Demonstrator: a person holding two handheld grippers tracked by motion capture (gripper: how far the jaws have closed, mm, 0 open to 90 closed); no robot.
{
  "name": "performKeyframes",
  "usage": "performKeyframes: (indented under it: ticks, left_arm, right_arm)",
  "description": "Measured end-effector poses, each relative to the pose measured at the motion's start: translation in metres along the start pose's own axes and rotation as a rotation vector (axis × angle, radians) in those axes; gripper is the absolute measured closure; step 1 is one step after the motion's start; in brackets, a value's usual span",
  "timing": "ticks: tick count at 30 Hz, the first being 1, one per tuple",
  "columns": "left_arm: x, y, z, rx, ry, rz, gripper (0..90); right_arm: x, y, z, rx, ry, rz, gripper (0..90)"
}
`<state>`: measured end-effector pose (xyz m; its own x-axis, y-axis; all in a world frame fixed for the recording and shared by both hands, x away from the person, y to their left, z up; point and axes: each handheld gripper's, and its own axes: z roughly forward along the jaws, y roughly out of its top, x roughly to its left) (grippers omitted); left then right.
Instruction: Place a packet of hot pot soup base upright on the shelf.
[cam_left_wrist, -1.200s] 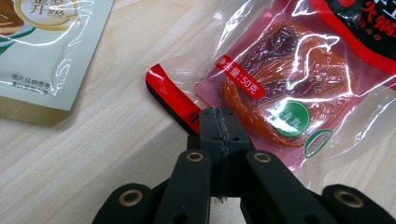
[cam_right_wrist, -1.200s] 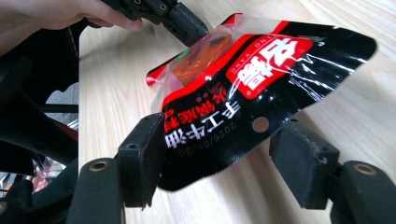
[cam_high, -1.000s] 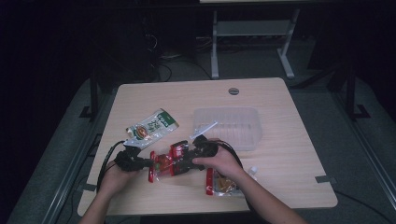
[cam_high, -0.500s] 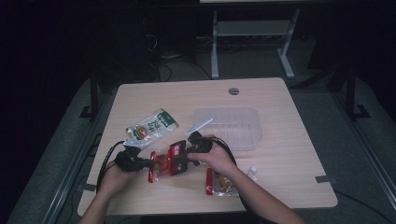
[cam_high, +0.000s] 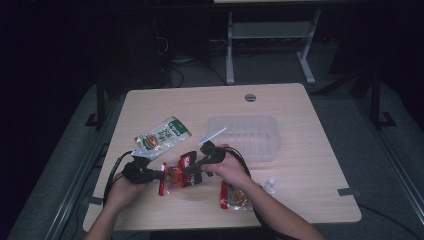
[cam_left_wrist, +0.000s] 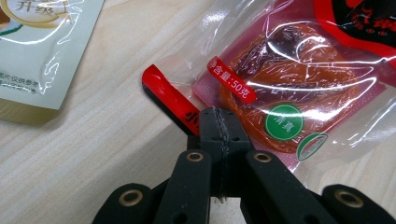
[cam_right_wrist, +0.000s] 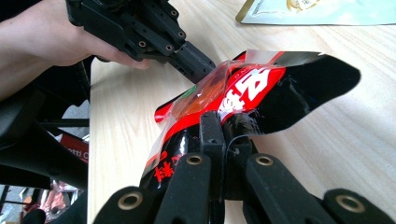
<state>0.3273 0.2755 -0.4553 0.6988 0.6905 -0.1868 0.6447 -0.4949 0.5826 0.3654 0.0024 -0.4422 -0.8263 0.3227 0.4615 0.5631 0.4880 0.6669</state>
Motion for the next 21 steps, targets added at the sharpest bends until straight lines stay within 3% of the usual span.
performKeyframes:
  ticks: [2, 4, 5, 8, 12, 16, 19, 21]
  left_arm:
    - [0.0, -0.001, 0.0, -0.012, -0.006, -0.008, 89.6]
    - [0.0, -0.002, -0.002, -0.004, -0.007, 0.015, 89.6]
    - [-0.001, -0.002, -0.002, -0.021, -0.012, -0.003, 89.6]
    - [0.0, -0.002, -0.005, -0.037, -0.021, 0.005, 88.7]
    - [-0.001, -0.002, -0.007, -0.059, -0.014, -0.016, 82.9]
    - [-0.001, -0.003, -0.009, -0.077, -0.001, -0.032, 70.2]
    - [-0.002, -0.002, -0.01, -0.074, -0.001, -0.01, 60.5]
    - [-0.004, -0.002, -0.009, -0.074, -0.004, -0.002, 59.0]
  right_arm:
    - [-0.001, 0.0, 0.0, -0.007, 0.013, 0.002, 90.0]
    - [-0.001, -0.001, -0.003, -0.022, 0.039, 0.014, 90.0]
    - [-0.001, -0.001, -0.004, -0.032, 0.047, 0.018, 90.0]
    - [0.0, -0.001, -0.007, -0.039, 0.061, 0.012, 90.0]
    - [0.004, 0.0, -0.016, -0.048, 0.084, -0.001, 90.0]
    - [0.01, 0.0, -0.025, -0.062, 0.093, -0.02, 90.0]
    - [0.013, -0.001, -0.035, -0.072, 0.099, -0.035, 90.0]
    - [0.014, -0.002, -0.038, -0.075, 0.103, -0.032, 90.0]
